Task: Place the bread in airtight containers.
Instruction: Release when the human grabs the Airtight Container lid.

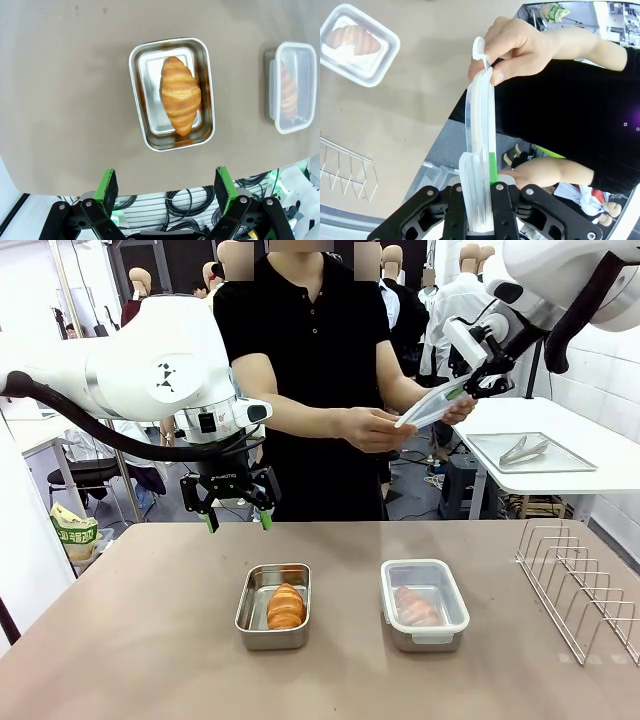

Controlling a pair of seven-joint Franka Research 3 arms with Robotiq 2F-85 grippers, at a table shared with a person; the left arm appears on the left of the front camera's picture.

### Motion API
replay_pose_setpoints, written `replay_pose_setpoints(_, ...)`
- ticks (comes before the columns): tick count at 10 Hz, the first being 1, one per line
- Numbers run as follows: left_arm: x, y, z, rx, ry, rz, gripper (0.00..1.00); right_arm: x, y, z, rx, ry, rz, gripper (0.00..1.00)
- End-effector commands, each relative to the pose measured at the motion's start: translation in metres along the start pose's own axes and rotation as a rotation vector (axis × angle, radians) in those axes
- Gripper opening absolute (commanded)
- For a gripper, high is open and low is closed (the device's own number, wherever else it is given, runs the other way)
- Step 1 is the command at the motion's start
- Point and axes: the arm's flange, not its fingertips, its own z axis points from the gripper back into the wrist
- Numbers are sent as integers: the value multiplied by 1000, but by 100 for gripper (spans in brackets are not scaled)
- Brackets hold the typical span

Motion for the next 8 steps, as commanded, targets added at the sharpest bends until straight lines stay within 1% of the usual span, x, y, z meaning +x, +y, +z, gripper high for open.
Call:
replay_pose_setpoints(1,-1,1,1,4,-3,1,100,1,5,2,-12,-13,-3,0)
replay_pose_setpoints(8,-1,1,1,4,-3,1,100,1,5,2,-12,-13,-3,0)
